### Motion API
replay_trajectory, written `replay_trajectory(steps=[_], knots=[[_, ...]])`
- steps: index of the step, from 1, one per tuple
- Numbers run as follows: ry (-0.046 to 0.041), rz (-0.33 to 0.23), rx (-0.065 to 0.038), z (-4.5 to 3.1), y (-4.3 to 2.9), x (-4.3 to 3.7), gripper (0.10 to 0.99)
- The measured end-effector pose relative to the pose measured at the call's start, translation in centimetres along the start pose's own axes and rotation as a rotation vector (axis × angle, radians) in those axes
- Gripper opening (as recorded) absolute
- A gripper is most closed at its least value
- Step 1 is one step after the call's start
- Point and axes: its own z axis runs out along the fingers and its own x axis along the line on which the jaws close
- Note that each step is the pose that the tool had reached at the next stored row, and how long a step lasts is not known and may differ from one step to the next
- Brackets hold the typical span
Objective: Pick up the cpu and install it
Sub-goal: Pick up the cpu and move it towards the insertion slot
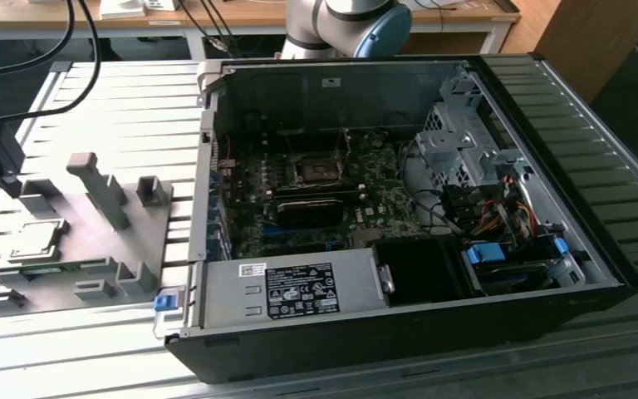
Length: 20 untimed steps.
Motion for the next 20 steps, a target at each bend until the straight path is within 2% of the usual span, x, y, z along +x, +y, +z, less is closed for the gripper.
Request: replay_trajectory(steps=[5,12,17,20], knots=[[0.0001,0.000,0.000,0.28,-0.02,-0.01,0.718],[0.0000,0.001,0.001,1.11,-0.08,-0.03,0.718],[-0.0077,0.022,0.004,1.85,-0.14,-0.05,0.718],[-0.0081,0.024,0.004,2.22,-0.17,-0.06,0.718]])
